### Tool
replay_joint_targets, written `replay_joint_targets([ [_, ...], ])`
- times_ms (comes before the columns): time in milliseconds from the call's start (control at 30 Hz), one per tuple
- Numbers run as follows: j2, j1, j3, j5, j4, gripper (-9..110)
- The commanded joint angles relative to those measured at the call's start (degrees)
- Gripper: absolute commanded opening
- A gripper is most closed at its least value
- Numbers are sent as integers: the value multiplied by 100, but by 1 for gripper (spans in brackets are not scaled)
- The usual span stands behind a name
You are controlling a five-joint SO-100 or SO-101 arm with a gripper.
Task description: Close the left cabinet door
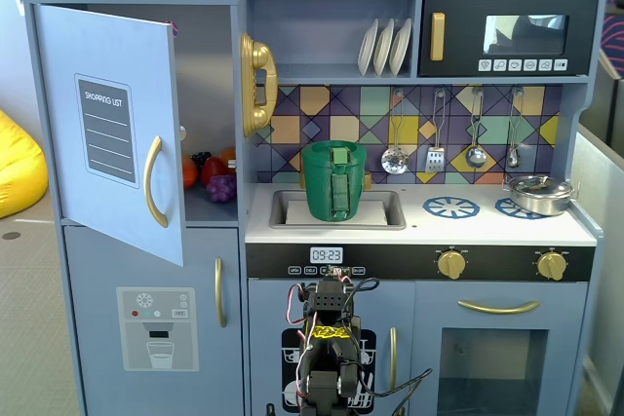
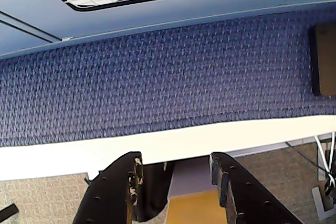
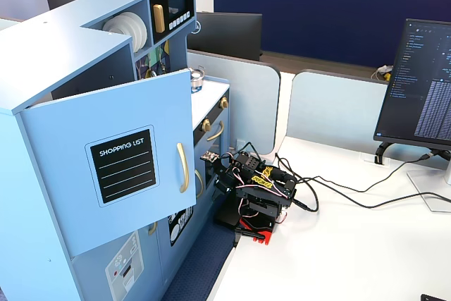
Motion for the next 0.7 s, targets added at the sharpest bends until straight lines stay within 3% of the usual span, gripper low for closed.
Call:
replay_joint_targets([
  [0,-35,-264,97,167,940,0],
  [400,-35,-369,97,35,940,0],
  [500,-53,-1433,-114,-176,817,0],
  [667,-369,-4729,-1415,396,88,0],
])
